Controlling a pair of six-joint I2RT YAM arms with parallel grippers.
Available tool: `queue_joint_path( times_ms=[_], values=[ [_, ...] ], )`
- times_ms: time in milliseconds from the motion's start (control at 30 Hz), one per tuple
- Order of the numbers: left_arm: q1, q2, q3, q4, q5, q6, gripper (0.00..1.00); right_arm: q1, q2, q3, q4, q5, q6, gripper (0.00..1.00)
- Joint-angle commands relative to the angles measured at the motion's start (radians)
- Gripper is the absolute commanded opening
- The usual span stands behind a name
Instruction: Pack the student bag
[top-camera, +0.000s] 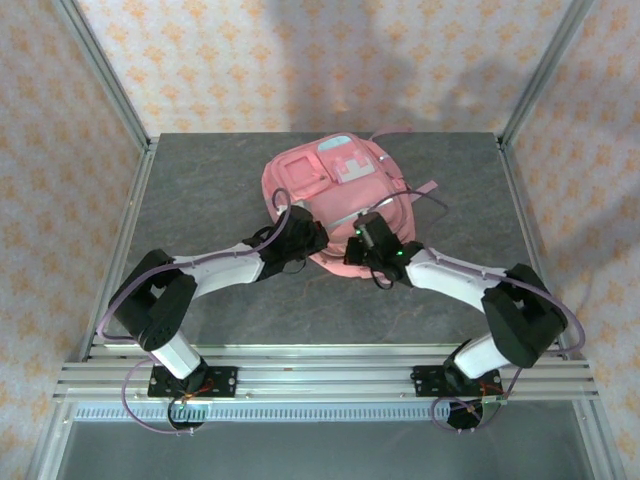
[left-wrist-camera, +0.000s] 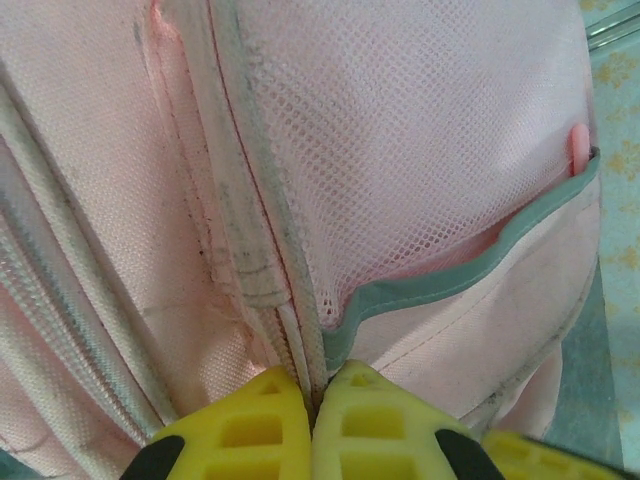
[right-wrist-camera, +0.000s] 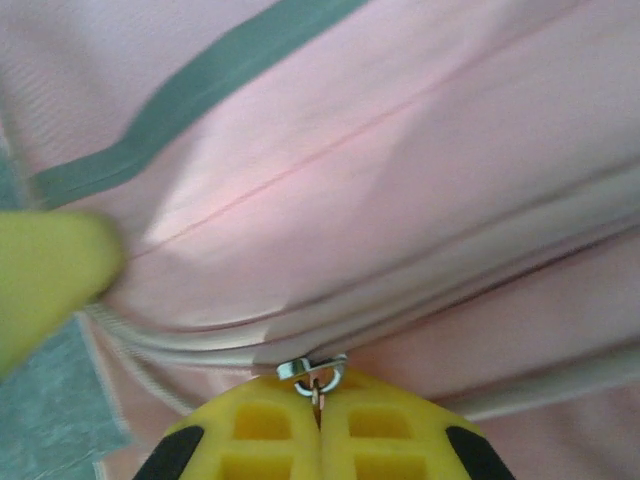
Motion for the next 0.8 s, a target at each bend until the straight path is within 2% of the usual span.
queue_joint_path(
  times_ms=[0,100,167,267,433,600,633,700,767],
  values=[
    [0.063,-0.045,0.000,-0.030,-0.069,0.053,0.00,-0.088,-0.077,-0.052,-0.082,0.080,-0.042,0.00],
    [0.078,-0.043,0.007,-0.041,-0.060,0.071,0.00,-0.138,-0.120,-0.078,-0.092,0.093,-0.050,0.00],
    [0.089,-0.032,0.021,-0.044,-0.048,0.081,0.00,-0.140,-0.138,-0.084,-0.100,0.104,-0.050,0.00],
    [0.114,-0.009,0.063,-0.068,-0.040,0.109,0.00,-0.135,-0.146,-0.100,-0.090,0.056,-0.025,0.00],
    [0.190,0.013,0.143,-0.093,-0.018,0.140,0.00,-0.030,-0.130,-0.112,-0.058,0.033,0.040,0.00],
    [0.243,0.031,0.245,-0.145,-0.012,0.180,0.00,0.084,-0.053,-0.047,0.010,-0.002,0.099,0.00],
    [0.250,0.031,0.261,-0.157,-0.012,0.184,0.02,0.097,-0.032,-0.024,0.020,-0.004,0.102,0.00],
    [0.264,0.014,0.276,-0.175,-0.012,0.189,0.24,0.123,0.016,0.030,0.043,-0.019,0.106,0.00],
    [0.264,-0.024,0.255,-0.168,-0.020,0.189,0.37,0.126,0.051,0.060,0.080,-0.056,0.117,0.00]
  ],
)
